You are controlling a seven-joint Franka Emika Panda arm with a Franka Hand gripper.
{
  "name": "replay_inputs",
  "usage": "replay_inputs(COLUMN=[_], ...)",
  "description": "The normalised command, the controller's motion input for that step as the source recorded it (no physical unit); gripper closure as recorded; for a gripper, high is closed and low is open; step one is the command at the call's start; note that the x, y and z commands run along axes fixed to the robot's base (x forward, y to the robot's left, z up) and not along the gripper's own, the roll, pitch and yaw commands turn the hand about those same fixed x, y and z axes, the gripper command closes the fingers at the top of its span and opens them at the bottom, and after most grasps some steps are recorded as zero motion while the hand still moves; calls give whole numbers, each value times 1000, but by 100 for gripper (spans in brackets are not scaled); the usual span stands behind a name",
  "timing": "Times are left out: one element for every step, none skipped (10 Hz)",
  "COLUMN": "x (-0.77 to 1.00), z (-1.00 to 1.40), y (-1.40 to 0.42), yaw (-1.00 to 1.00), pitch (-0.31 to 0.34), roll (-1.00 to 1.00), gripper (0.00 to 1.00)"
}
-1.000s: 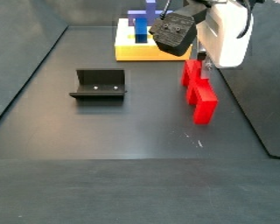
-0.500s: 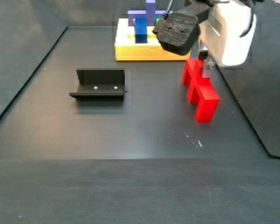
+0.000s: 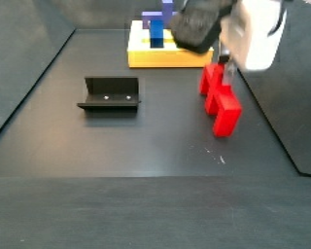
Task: Pick up the red object. Move up. Move to above the board. Insert the red object.
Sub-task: Move up, then move to above the board.
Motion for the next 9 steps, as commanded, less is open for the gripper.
replay_inputs(x=[-100,-47,0,-18,-60,-26,59,56,42], z=[608,309,1400,1400,1400,1400,925,618,359], y=[-9,5,0,-4,-9,3,13,11,4], yaw=[34,20,0,-5,-5,1,-3,-4,-4], pitch=[93,62,0,24,21,7,75,107,90], roll=[-15,7,0,-9,3,15,-10,-10,-4], gripper=[100,100,100,100,100,100,100,100,100])
